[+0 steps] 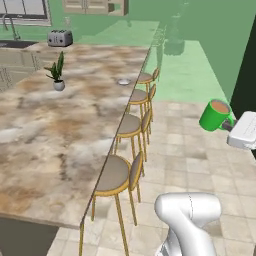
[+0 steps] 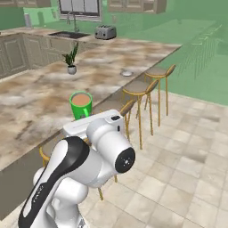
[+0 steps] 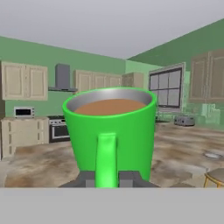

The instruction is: Pick the cup of tea, navigate to the dining table, and place it on the saucer.

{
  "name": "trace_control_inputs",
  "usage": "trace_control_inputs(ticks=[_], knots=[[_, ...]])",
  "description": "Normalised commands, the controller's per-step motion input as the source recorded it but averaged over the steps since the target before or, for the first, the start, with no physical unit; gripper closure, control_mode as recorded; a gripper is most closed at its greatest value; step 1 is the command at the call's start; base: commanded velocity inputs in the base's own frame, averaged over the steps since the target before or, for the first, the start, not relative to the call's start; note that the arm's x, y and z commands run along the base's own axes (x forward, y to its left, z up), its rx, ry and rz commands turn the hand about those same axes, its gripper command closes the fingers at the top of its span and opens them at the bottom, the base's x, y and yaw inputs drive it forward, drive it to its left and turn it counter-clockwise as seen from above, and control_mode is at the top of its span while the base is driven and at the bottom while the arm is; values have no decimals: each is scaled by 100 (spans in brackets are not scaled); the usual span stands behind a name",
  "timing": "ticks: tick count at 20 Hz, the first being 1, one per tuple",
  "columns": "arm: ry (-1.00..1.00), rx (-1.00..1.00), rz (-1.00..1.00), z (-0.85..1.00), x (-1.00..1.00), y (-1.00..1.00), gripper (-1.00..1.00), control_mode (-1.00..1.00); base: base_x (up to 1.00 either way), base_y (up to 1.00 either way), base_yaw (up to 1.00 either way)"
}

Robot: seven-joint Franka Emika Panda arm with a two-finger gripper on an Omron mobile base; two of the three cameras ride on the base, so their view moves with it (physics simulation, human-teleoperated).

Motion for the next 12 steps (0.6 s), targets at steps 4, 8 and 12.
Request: trace_control_inputs(ticks=[4,8,12], knots=[[0,0,0,0,0,0,100,100,69,-85,32],[0,0,0,0,0,0,100,100,66,-84,33],[0,0,0,0,0,0,100,100,64,-84,34]])
